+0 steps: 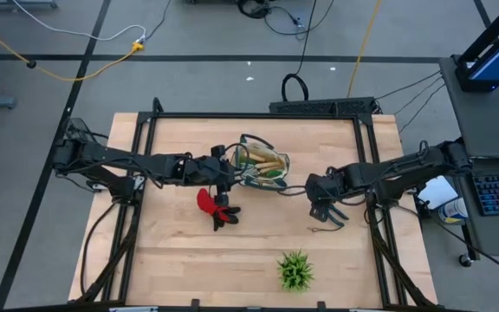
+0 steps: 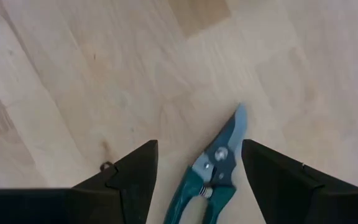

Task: Pick & Place Garden tools in Gardening bag
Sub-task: Put the right blue fruit pruner into the gardening bag

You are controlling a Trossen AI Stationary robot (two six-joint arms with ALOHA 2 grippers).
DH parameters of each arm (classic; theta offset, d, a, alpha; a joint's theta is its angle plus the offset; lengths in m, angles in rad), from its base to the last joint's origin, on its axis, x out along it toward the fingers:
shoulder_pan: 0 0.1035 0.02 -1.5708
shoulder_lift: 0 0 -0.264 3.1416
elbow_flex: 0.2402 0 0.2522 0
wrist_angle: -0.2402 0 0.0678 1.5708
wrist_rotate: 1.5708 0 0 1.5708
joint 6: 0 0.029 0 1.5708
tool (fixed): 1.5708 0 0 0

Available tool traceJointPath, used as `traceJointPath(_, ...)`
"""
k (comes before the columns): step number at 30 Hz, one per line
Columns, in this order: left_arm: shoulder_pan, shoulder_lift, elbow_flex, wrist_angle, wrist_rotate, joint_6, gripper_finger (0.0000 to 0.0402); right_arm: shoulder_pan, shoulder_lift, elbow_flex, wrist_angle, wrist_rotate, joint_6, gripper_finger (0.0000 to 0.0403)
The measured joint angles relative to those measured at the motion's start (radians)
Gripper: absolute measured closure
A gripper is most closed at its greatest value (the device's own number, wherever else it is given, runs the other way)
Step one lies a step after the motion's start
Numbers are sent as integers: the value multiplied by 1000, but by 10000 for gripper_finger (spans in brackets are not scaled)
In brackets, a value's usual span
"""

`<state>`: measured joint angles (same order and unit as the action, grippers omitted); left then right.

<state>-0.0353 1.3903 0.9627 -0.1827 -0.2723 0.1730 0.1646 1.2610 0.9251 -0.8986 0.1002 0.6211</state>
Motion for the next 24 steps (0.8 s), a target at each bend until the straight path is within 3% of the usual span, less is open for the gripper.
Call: traceJointPath(24,0,0,0,-1,0,5,254,231,0,-159,-10,-78,422,177)
